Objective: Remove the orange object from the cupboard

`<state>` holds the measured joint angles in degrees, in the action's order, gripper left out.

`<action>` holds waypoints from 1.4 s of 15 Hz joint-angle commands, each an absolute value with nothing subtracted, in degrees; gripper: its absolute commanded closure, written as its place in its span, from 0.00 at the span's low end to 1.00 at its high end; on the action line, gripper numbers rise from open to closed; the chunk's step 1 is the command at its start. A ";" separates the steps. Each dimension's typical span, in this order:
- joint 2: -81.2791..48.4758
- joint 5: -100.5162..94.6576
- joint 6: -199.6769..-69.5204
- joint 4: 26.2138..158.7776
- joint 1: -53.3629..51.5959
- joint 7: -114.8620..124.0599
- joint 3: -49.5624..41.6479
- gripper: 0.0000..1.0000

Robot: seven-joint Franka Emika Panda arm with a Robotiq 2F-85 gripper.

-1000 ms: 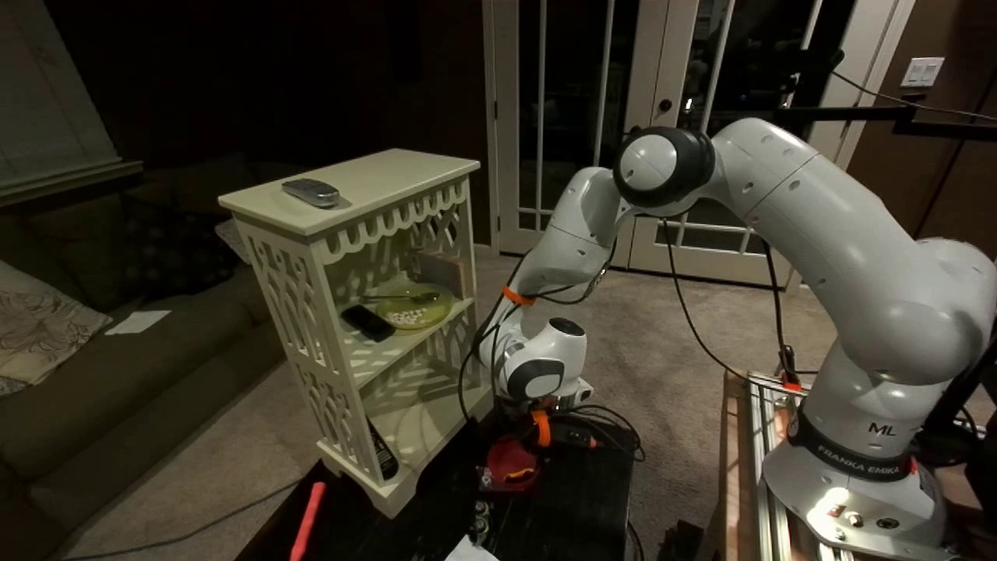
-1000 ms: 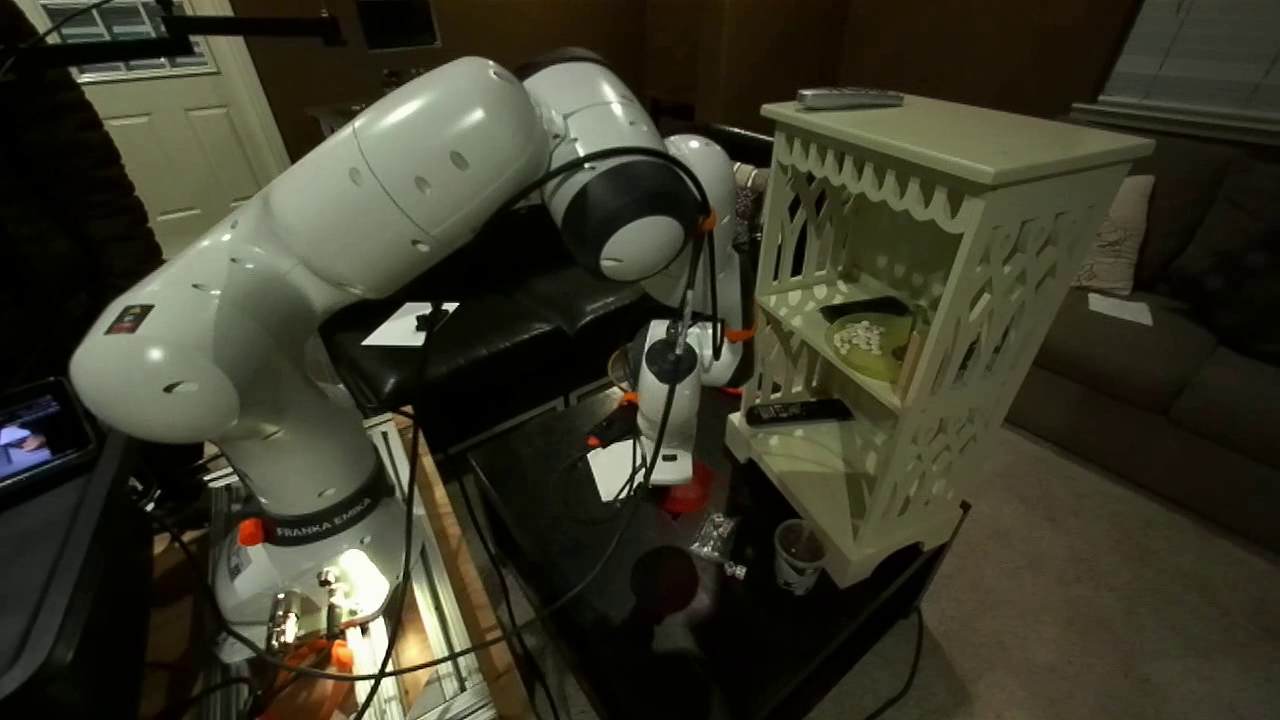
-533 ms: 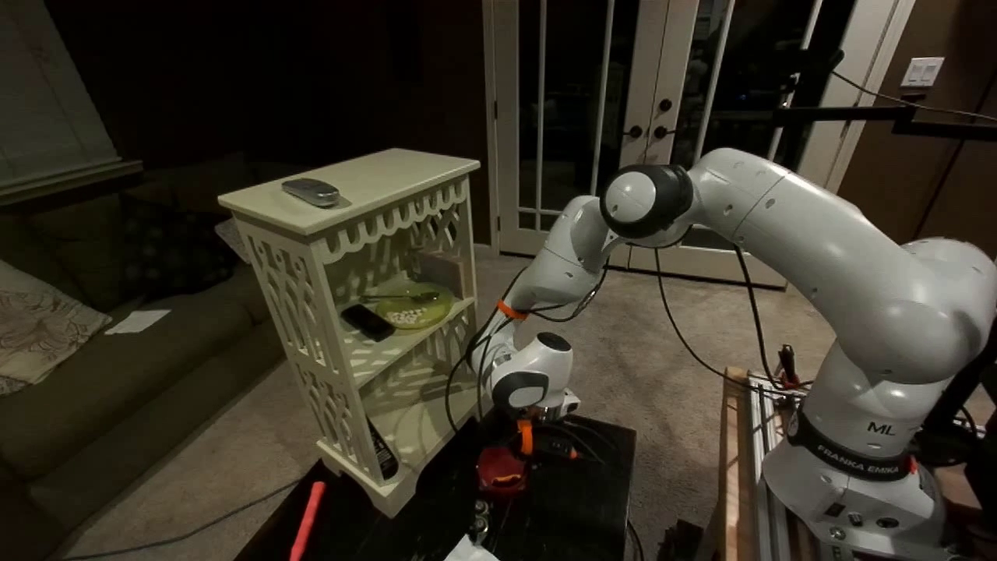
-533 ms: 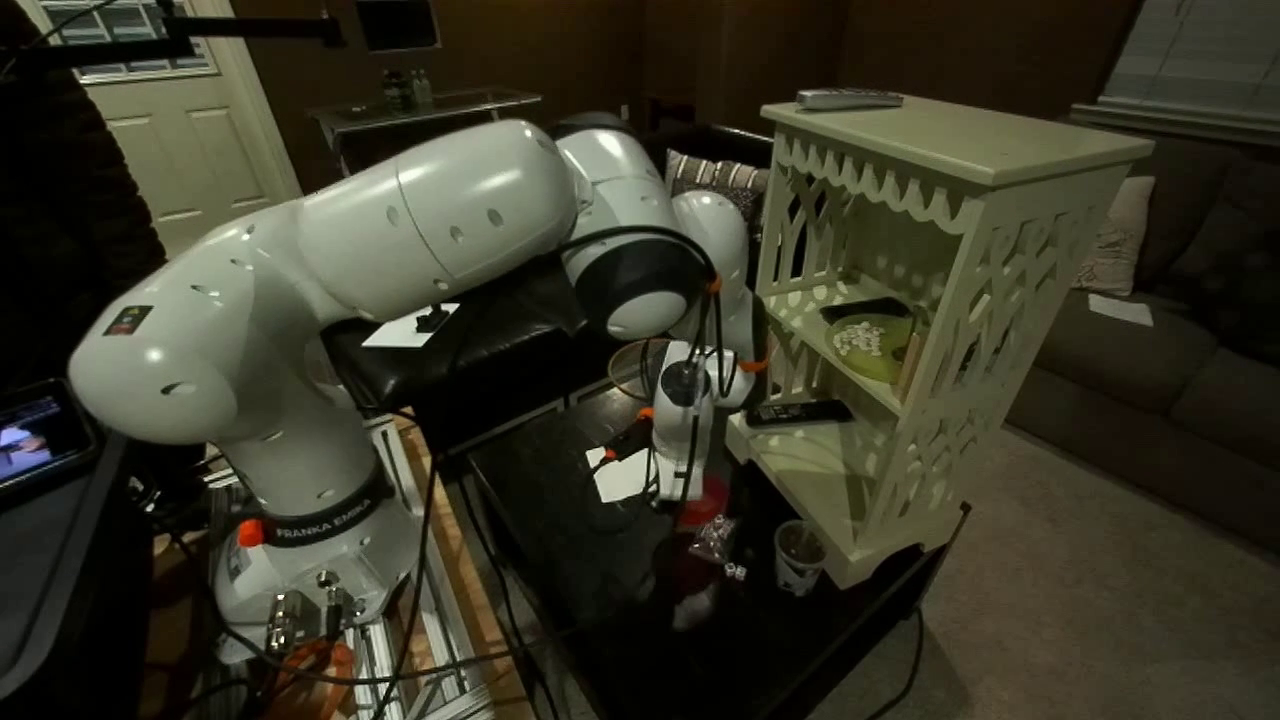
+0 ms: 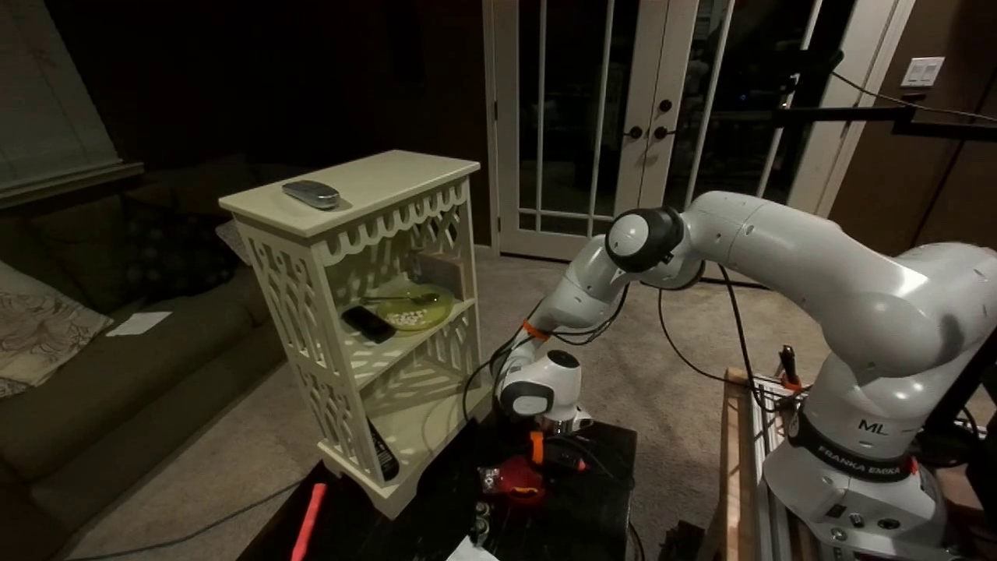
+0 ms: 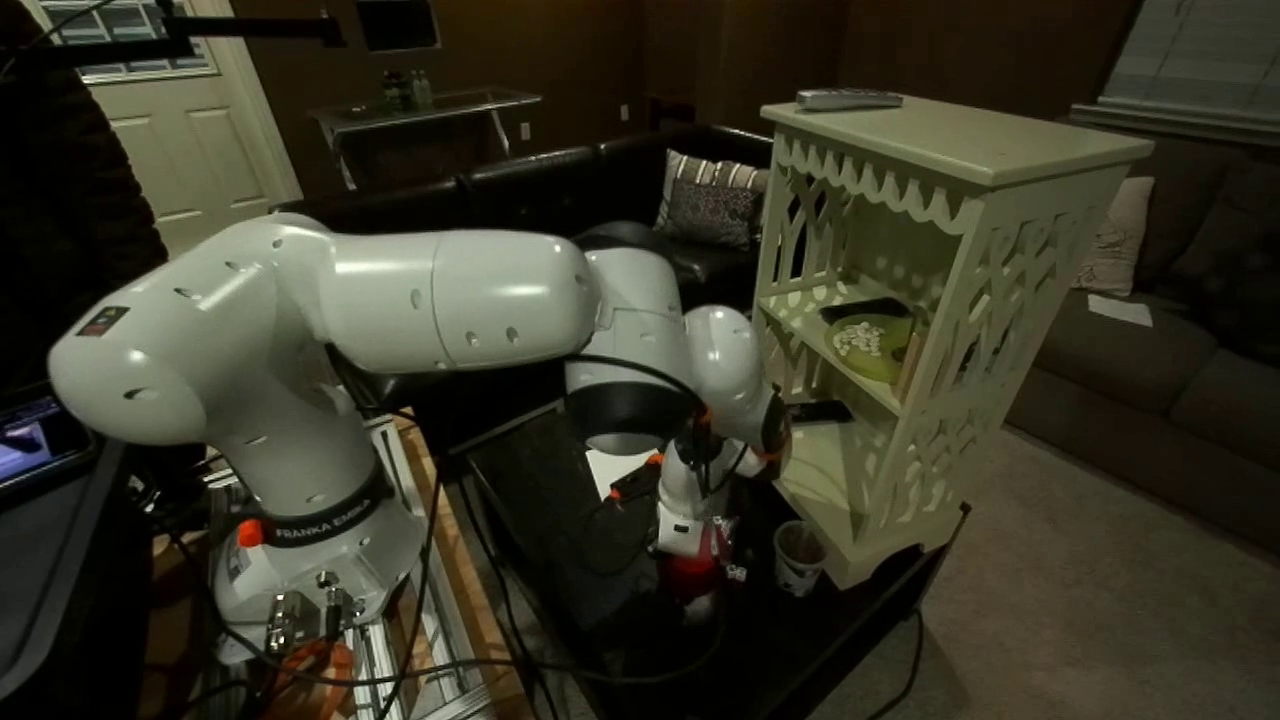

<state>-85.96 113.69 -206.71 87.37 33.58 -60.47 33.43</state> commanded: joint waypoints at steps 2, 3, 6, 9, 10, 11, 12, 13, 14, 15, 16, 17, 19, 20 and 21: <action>-86.09 115.06 -206.69 87.55 36.52 -64.13 34.64 0.97; -86.07 115.50 -206.69 87.59 37.88 -65.56 35.62 0.97; -86.04 115.78 -206.70 87.60 39.26 -66.85 36.65 0.99; -82.42 113.03 -205.10 92.88 37.58 -67.88 33.05 0.99; -80.62 111.68 -204.01 95.87 37.49 -69.12 31.45 0.99; -79.03 110.45 -202.71 98.67 38.11 -70.30 30.41 0.99; -77.88 109.18 -201.43 100.95 38.59 -71.52 29.58 0.99; -76.67 107.82 -199.65 103.08 38.74 -72.55 28.59 0.99; -75.78 106.78 -197.90 105.11 39.18 -73.96 28.04 0.99; -74.88 105.76 -195.89 107.02 39.61 -75.32 27.61 0.99; -74.19 105.20 -194.37 108.84 40.49 -77.19 27.74 0.99; -74.17 104.60 -193.69 110.25 41.31 -79.29 28.28 0.99; -74.27 103.71 -193.35 113.01 42.98 -83.58 29.61 0.99; -74.70 103.18 -193.87 114.12 43.69 -85.69 30.49 0.99; -75.32 102.54 -194.70 115.02 44.22 -87.64 31.39 0.99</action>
